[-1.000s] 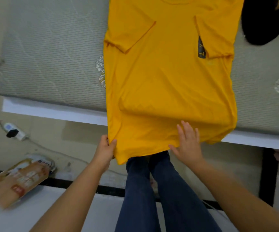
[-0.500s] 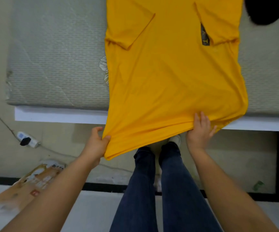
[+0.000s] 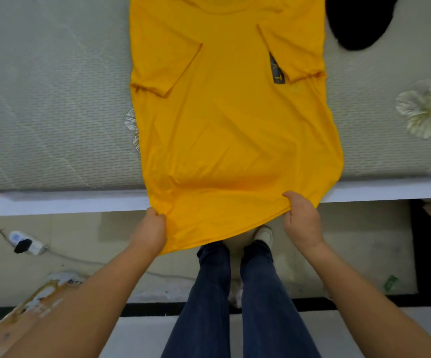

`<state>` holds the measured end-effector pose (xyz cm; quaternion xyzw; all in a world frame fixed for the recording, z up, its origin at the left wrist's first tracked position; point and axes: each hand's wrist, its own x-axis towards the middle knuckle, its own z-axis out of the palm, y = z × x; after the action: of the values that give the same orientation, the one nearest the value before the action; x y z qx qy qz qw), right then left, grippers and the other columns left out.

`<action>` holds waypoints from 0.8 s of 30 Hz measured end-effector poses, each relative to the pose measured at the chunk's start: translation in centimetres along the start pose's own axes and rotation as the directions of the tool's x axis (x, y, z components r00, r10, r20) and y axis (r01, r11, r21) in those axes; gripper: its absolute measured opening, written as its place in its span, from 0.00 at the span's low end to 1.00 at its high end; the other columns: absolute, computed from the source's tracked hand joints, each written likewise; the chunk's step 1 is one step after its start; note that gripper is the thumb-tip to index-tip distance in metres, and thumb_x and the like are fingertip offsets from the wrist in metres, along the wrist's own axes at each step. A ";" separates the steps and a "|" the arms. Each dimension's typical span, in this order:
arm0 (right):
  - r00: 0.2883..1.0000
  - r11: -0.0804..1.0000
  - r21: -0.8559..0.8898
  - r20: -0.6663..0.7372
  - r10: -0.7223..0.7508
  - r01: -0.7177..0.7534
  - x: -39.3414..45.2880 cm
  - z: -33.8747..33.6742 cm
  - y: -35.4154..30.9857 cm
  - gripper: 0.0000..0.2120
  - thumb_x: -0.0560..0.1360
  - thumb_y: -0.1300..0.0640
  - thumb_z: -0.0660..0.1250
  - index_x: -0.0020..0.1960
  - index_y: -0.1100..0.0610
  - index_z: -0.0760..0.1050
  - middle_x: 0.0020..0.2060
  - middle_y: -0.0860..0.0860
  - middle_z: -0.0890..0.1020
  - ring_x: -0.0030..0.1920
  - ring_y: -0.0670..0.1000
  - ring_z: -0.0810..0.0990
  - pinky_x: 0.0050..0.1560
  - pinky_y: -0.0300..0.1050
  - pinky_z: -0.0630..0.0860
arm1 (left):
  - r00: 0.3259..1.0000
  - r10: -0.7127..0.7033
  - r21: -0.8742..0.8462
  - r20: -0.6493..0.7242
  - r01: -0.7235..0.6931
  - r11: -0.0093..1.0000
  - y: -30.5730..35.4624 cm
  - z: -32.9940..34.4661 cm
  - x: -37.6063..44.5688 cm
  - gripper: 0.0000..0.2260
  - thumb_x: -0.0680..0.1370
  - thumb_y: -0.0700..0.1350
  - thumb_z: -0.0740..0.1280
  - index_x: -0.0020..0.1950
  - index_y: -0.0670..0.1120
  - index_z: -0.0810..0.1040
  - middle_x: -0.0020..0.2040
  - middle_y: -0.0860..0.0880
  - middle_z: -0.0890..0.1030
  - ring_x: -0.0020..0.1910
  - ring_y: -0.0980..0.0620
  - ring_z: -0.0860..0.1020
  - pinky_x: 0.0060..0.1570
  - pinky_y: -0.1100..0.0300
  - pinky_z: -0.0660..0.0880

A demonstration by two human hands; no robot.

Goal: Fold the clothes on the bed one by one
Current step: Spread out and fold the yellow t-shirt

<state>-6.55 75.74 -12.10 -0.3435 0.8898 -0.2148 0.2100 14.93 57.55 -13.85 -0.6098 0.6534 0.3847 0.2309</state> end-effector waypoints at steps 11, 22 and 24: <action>0.795 0.878 -0.250 0.571 -0.207 0.409 1.8 -2.8 0.9 0.11 0.79 0.54 0.55 0.55 0.59 0.72 0.52 0.55 0.78 0.53 0.54 0.75 0.44 0.47 0.66 | 0.757 0.642 0.400 0.124 -0.630 0.665 9.7 9.5 -4.7 0.33 0.68 0.58 0.71 0.66 0.40 0.69 0.66 0.40 0.70 0.66 0.44 0.68 0.63 0.51 0.65; 0.783 0.810 -0.373 0.600 -0.162 0.453 2.4 -4.7 3.1 0.12 0.76 0.62 0.59 0.59 0.61 0.70 0.55 0.58 0.71 0.51 0.58 0.73 0.35 0.49 0.63 | 0.789 0.524 0.099 -0.321 -0.522 0.847 9.4 10.3 -2.8 0.17 0.54 0.22 0.68 0.41 0.31 0.80 0.41 0.31 0.81 0.38 0.33 0.80 0.34 0.44 0.76; 0.852 0.822 -0.389 0.483 -0.202 0.415 2.5 -5.2 3.9 0.10 0.68 0.74 0.62 0.48 0.66 0.72 0.48 0.62 0.73 0.43 0.61 0.75 0.30 0.46 0.59 | 0.835 0.424 0.031 -0.350 -0.442 0.896 7.4 9.4 -2.6 0.18 0.62 0.22 0.63 0.50 0.28 0.78 0.51 0.28 0.78 0.48 0.29 0.77 0.44 0.41 0.75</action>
<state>-12.97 77.88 -10.51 -0.5654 0.7784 0.0595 0.2663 6.52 66.19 -15.81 -0.5100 0.7945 0.3295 0.0029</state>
